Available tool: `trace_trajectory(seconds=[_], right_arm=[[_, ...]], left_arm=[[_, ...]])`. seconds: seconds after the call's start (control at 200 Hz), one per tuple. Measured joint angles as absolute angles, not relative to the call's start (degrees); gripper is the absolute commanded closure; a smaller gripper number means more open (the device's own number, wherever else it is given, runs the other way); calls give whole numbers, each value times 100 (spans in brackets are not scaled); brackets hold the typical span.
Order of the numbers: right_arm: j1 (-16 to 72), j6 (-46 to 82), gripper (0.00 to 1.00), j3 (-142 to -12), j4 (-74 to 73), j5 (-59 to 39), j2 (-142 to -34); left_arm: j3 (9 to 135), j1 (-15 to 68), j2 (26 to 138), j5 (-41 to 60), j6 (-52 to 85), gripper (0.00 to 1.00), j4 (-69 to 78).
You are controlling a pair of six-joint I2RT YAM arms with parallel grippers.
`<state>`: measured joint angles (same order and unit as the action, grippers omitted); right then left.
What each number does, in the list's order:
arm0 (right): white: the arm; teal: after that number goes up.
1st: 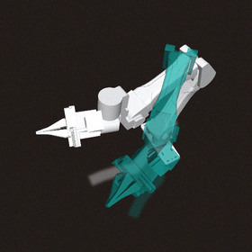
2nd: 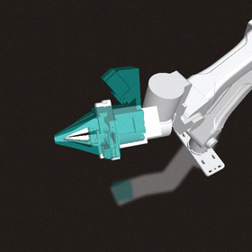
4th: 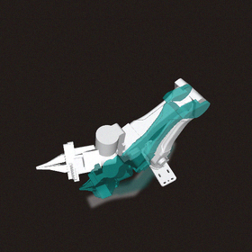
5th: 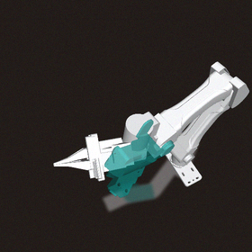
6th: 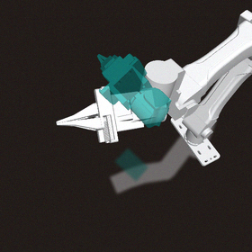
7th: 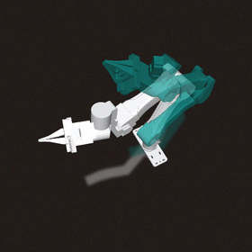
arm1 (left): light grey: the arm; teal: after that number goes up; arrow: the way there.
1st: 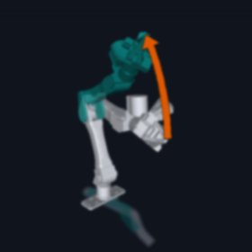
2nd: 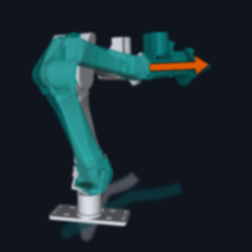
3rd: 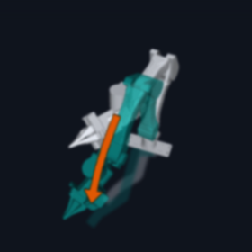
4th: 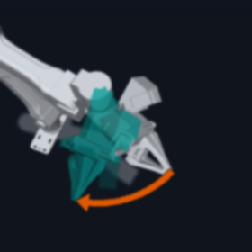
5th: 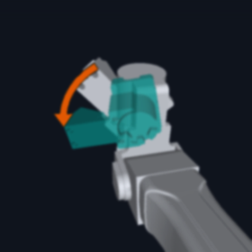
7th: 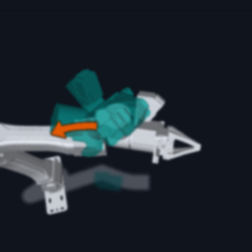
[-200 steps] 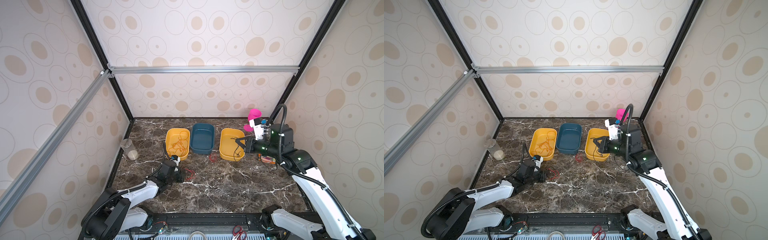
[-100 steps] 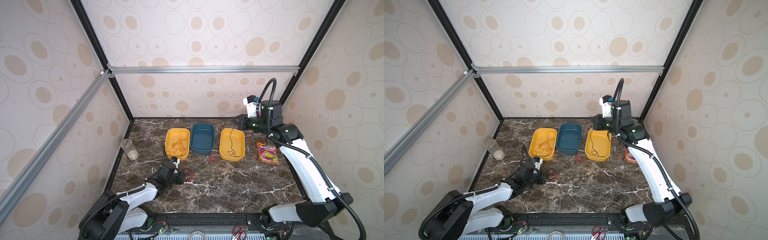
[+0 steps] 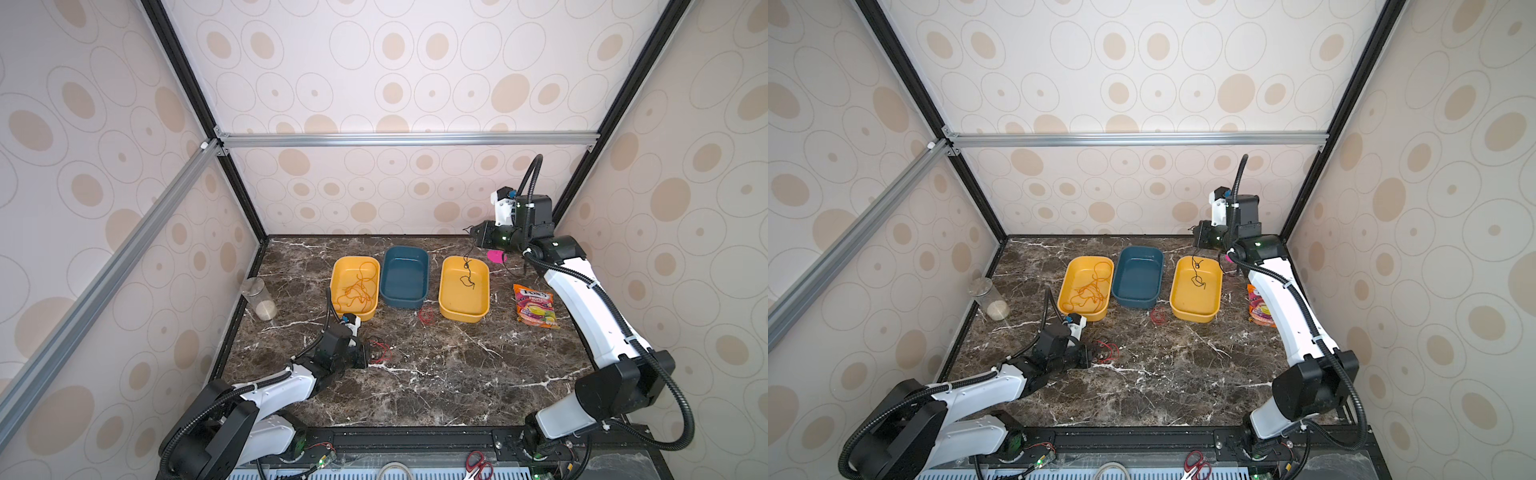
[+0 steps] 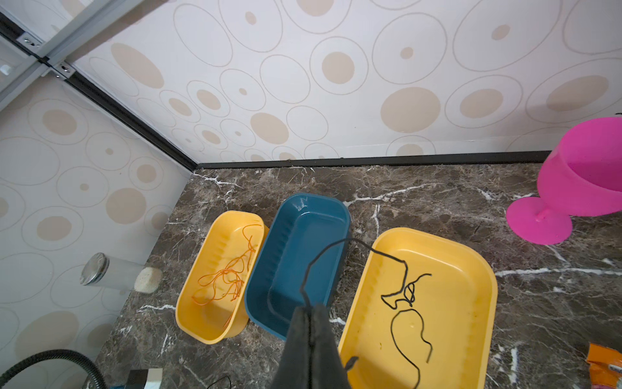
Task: Untangle the cables
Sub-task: 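Carry the black wire with the right gripper over the yellow tub nearer the snack bag, then open the right gripper to drop the black wire into the yellow tub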
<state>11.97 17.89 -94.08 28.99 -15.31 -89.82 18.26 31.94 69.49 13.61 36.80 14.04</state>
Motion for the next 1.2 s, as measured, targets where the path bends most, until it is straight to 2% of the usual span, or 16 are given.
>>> trace_trajectory(seconds=[0.185,0.375,0.71,0.815,0.85,0.915,1.02,1.196], right_arm=[[1122,1848,100,-9105,2714,-1745,-9546],[1122,1975,100,-8530,2655,-1791,-9633],[1111,2174,100,-7736,2657,-742,-9832],[1111,2174,89,-7728,2738,-648,-10103],[1111,2185,77,-7708,2768,-626,-10160],[1111,2145,67,-7673,2851,-591,-10206],[1111,2134,59,-7601,2941,-543,-10180],[1116,2038,54,-7441,3048,-440,-9913]], left_arm=[[1826,3208,6987,1337,3760,94,1406],[1826,3253,6984,1267,3837,94,1406],[1846,3389,6987,1223,3916,93,1406],[1911,3430,7006,1212,3922,89,1409],[1938,3446,7015,1210,3920,88,1409],[1979,3461,7026,1208,3920,83,1409],[2034,3483,7059,1192,3920,76,1409],[2134,3496,7109,1131,3920,62,1369]])
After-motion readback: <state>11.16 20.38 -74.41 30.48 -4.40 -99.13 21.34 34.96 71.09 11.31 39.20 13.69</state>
